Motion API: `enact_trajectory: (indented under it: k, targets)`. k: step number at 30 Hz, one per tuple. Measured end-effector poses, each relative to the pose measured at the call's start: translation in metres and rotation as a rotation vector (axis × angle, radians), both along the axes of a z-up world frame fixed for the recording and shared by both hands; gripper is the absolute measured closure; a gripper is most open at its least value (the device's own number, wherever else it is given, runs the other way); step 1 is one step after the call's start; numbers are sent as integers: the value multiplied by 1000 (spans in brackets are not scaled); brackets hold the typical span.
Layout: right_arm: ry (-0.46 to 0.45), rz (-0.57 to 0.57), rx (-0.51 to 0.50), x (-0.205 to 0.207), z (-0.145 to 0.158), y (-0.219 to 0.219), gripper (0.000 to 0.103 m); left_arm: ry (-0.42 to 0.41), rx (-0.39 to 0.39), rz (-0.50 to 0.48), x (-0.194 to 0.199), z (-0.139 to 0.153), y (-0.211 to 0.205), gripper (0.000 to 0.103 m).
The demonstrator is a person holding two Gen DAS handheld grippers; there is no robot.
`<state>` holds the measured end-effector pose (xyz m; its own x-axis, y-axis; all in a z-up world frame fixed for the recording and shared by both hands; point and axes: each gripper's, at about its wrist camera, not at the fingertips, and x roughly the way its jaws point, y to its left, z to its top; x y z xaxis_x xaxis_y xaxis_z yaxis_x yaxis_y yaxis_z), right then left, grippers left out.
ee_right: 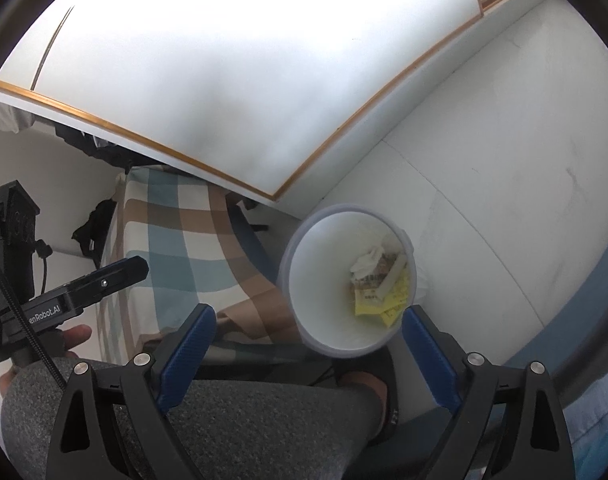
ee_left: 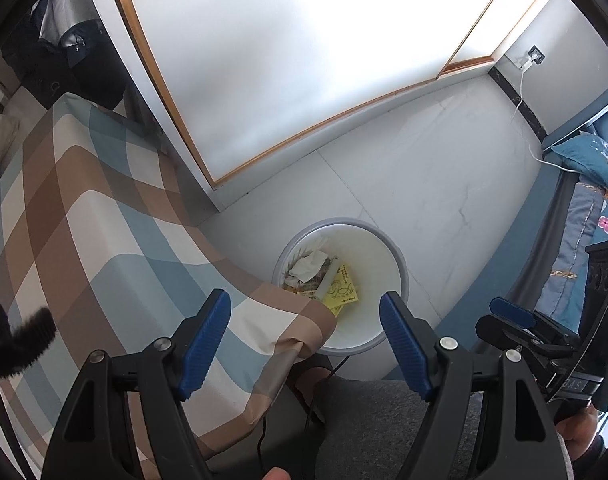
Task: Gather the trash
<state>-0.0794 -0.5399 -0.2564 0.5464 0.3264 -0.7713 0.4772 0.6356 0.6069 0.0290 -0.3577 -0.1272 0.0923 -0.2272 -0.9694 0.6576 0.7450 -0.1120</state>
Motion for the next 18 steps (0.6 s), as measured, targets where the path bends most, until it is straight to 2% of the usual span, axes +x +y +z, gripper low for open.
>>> enact_trajectory:
  k: [6, 18]
  targets:
    - [10, -12, -16, 0, 2, -1, 8, -6, -34, 7, 0, 3, 3, 29]
    - [3, -26, -27, 3, 7, -8, 8, -7, -43, 6, -1, 3, 3, 29]
